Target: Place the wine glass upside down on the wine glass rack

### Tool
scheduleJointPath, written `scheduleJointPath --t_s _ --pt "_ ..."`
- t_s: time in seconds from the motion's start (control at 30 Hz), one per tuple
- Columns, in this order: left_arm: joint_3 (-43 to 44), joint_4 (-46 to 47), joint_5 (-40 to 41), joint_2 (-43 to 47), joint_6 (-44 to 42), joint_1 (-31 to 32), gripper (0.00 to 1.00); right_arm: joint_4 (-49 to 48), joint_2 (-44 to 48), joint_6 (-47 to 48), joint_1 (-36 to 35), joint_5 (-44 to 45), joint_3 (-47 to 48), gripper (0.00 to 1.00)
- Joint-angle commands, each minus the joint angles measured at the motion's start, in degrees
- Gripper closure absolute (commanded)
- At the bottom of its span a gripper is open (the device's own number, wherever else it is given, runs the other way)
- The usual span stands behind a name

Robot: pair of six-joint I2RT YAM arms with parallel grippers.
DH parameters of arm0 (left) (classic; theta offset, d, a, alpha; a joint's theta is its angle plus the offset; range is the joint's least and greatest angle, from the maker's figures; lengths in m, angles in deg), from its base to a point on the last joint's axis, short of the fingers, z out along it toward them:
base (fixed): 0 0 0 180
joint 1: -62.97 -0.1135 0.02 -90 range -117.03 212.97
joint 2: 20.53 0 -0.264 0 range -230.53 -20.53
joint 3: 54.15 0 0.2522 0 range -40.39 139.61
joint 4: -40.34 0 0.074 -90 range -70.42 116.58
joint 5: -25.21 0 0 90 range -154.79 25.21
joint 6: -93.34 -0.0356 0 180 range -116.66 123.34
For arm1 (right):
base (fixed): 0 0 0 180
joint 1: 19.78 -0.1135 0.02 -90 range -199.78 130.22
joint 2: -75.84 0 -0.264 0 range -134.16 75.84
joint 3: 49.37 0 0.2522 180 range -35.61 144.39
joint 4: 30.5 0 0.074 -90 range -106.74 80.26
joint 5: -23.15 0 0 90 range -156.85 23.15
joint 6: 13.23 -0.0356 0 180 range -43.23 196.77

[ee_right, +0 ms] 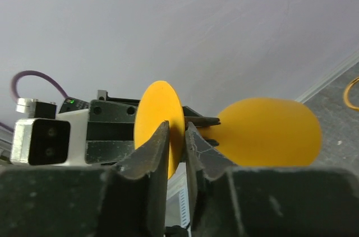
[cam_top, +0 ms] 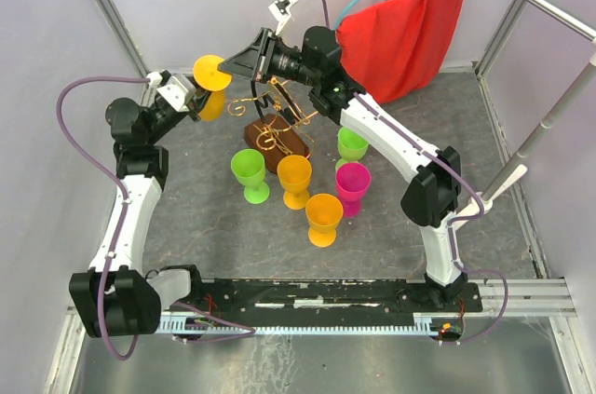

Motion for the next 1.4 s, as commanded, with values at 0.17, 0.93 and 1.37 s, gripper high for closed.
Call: scheduleJointPath --t_s 0.17,0.93,1.37 --pt "-0.6 3.4 -0.1 2.4 0.8 0.1 0.82 -4.1 0.3 -1.0 0.0 -0.5 2.7 0.99" --pt "-5.0 12.6 3.7 2.6 4.6 0.1 0.61 -14.5 -0.5 -17.7 3.6 0.1 0.0 0.99" --pt "-6.9 25.2 7.1 1.5 10.3 0.1 0.54 -15.0 -1.3 -21.8 3.6 -2.1 0.2 0.99"
